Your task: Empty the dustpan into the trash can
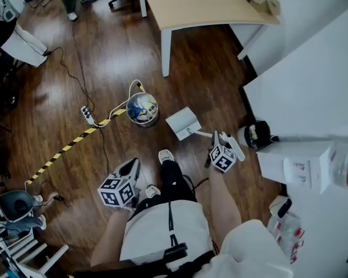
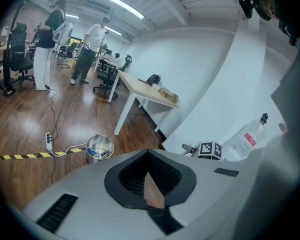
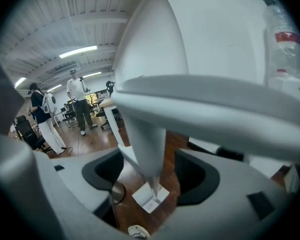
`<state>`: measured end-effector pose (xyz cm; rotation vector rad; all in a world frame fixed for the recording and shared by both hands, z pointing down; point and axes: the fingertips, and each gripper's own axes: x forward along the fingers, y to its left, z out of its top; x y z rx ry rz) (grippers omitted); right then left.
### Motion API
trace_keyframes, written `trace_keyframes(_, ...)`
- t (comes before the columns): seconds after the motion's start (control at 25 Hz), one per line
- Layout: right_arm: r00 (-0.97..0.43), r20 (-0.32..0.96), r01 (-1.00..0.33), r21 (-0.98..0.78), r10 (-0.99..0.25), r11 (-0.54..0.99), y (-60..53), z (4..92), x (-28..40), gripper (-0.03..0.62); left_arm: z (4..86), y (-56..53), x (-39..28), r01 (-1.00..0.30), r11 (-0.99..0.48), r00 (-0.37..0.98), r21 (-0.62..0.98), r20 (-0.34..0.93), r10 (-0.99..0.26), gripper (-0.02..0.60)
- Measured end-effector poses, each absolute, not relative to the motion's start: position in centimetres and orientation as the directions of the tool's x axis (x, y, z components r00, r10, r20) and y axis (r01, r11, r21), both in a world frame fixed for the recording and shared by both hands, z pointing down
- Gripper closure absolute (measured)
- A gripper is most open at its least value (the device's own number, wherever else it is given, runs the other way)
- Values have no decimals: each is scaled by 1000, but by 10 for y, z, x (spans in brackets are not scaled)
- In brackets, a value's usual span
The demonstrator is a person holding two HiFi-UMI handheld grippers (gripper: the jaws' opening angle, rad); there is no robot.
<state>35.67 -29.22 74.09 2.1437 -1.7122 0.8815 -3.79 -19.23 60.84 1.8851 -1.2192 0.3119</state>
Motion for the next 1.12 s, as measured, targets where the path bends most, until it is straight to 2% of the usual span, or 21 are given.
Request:
trace_keyframes(0.32, 75, 627, -942, -210, -775, -261, -249, 742, 349, 233, 604, -165, -29, -831, -197, 511, 521, 573, -641, 591)
trace_keyframes(0.52, -78, 614, -949, -287, -786, -129, -216, 703, 294, 241, 586, -153, -35, -815, -244, 532, 526, 512, -674, 591)
trace_keyframes(0.68, -241, 550, -934, -356, -800, 37, -200, 645, 229, 328, 569, -141, -48, -803, -263, 538, 534, 461, -705, 591)
trace_keyframes(0.88, -335, 473, -920, -353, -815, 173, -181, 571, 192, 572, 544, -120, -45, -788, -274, 540, 551, 407, -736, 591)
trace_keyframes(0.92, -352, 465, -916, -347, -812, 199, -176, 561, 188, 593, 539, -116, -42, -786, -277, 540, 552, 396, -743, 591)
trace_keyframes(1.12, -453, 442, -883, -339, -774, 324, -146, 528, 173, 595, 512, -100, -27, -783, -279, 522, 556, 342, -782, 591)
